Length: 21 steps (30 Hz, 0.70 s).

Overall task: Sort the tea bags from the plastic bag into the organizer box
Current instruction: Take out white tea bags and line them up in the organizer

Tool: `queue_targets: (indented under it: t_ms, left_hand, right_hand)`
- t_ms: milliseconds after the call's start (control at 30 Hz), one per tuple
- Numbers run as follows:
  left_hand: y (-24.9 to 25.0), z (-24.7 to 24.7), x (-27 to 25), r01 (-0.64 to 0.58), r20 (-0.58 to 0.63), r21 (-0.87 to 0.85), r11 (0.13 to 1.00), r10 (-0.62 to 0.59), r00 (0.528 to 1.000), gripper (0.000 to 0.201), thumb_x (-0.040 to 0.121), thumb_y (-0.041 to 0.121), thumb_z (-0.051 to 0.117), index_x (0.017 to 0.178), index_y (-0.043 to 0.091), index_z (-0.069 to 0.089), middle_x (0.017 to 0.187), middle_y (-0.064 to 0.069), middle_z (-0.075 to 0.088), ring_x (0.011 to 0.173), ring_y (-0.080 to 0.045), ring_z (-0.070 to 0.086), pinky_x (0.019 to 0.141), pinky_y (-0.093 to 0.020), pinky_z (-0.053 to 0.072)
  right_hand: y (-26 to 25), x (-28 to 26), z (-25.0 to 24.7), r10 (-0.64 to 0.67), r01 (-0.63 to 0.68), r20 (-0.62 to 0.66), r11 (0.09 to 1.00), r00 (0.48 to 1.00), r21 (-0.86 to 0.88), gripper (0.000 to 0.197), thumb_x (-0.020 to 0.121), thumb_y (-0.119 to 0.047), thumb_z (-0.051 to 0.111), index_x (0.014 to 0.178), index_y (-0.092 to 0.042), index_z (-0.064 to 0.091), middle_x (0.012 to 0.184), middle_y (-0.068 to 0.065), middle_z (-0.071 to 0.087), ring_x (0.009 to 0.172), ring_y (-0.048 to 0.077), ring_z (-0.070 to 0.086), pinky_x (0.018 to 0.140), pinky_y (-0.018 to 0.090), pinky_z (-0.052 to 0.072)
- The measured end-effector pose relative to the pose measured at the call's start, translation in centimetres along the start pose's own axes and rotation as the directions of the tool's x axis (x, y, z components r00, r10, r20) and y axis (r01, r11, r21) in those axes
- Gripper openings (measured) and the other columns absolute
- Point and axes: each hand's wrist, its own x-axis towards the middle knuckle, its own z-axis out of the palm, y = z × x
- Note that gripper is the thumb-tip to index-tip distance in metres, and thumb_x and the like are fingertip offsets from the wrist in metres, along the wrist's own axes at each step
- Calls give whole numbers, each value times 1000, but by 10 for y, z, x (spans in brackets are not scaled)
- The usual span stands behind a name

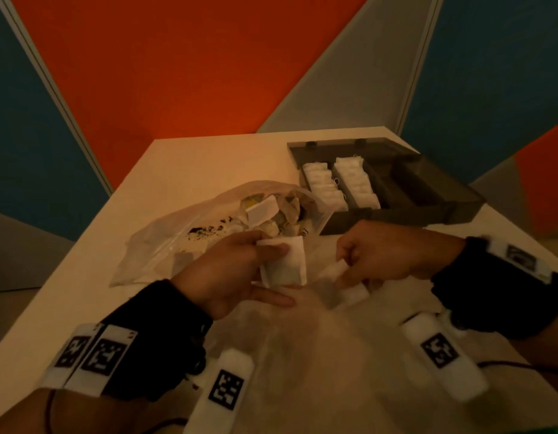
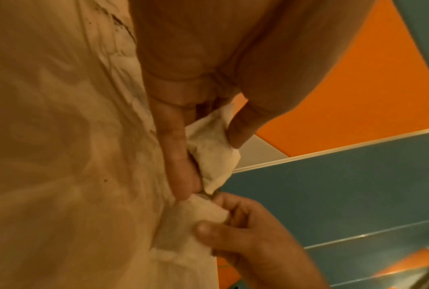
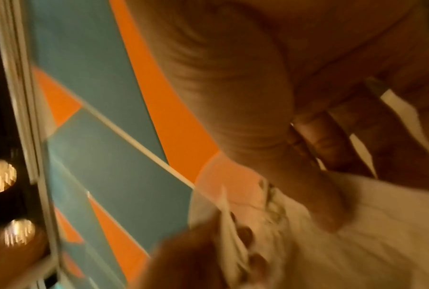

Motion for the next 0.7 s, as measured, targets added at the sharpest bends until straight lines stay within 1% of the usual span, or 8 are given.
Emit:
queue_targets:
  t_ms: [67,167,233,300,400,567,600,700]
  left_hand:
    - [-3,2,-1,-35,-41,-26,999,34,999,27,94,12,59,119,2,60,117,-19,66,97,-37,68,67,-47,61]
    - [-8,11,-2,-83,-78,-57,995,78,994,23,95,10,56,116,2,61,116,-20,66,96,-35,69,66,-41,62]
    - [-9,20,-4,-109,-57,-68,992,106,993,20,96,10,54,111,2,65,112,-20,69,95,-33,70,70,-41,62]
    - [-10,28,-8,-159,-38,-78,984,157,987,20,96,10,52,104,4,70,106,-18,72,94,-31,71,74,-41,61]
    - [-9,35,-14,-249,-39,-151,957,246,969,26,99,11,45,103,7,71,103,-15,74,94,-31,71,76,-41,61]
    - [-9,37,-24,-362,-48,-213,907,360,932,32,98,37,45,102,17,69,104,-7,75,96,-26,71,83,-42,59]
    - [-10,38,-26,-391,-37,-174,904,391,920,29,95,37,49,101,18,70,101,-4,75,95,-24,72,82,-39,59]
    - [-16,38,-26,-481,-29,-33,876,481,876,19,90,17,59,103,16,72,98,-4,76,94,-20,72,82,-32,59]
  right_hand:
    - [-3,-18,-15,-42,43,-10,983,999,179,19,80,-20,77,92,-9,69,87,8,75,83,26,72,76,38,61]
    - [-14,-42,-29,-140,116,27,899,990,421,23,80,-17,71,101,-10,69,94,4,77,90,22,73,80,35,59]
    - [-20,-45,-26,-175,146,8,849,985,507,31,74,-19,72,103,-9,70,98,6,76,96,26,71,85,38,57]
    - [-25,-42,-19,-155,164,-62,839,986,518,29,71,-22,74,99,-11,73,96,6,77,98,29,70,83,38,55]
    - [-28,-39,-11,-91,170,-176,840,980,515,11,77,-19,77,88,-17,76,90,4,77,89,26,69,77,39,49]
    - [-29,-38,-5,2,152,-266,815,964,559,4,78,-23,77,80,-21,76,84,-5,76,83,16,67,74,35,46]
    - [-30,-38,-4,10,152,-277,816,961,557,5,78,-25,77,81,-21,76,84,-6,76,84,16,67,75,34,47]
    - [-31,-37,-2,14,143,-268,819,963,556,12,79,-31,77,86,-22,78,86,-3,76,85,16,65,74,33,47]
